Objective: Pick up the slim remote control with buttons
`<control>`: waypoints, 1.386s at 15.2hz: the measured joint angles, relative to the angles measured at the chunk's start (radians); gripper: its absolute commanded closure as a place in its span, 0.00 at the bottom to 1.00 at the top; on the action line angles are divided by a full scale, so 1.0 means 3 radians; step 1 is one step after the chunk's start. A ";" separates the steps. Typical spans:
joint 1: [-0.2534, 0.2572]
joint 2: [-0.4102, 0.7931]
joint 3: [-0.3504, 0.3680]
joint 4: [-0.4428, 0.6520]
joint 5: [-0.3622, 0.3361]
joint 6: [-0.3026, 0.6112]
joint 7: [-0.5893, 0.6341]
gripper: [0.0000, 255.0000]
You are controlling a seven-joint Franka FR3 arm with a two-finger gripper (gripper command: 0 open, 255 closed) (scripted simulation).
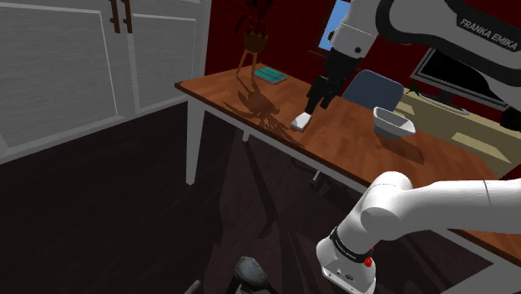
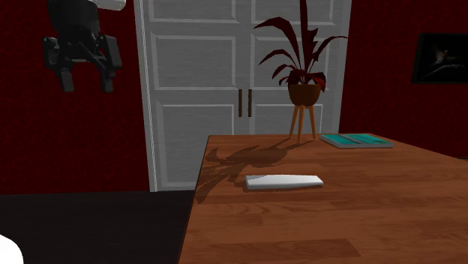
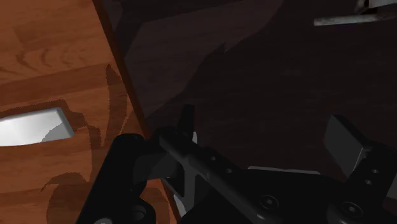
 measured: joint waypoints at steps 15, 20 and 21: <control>-0.0567 0.1214 -0.0208 0.0299 -0.0156 0.0846 0.0670 0.00; -0.0750 0.1668 -0.0318 0.0467 -0.0193 0.1109 0.0932 0.00; -0.0790 0.1749 -0.0352 0.0507 -0.0202 0.1144 0.0969 0.00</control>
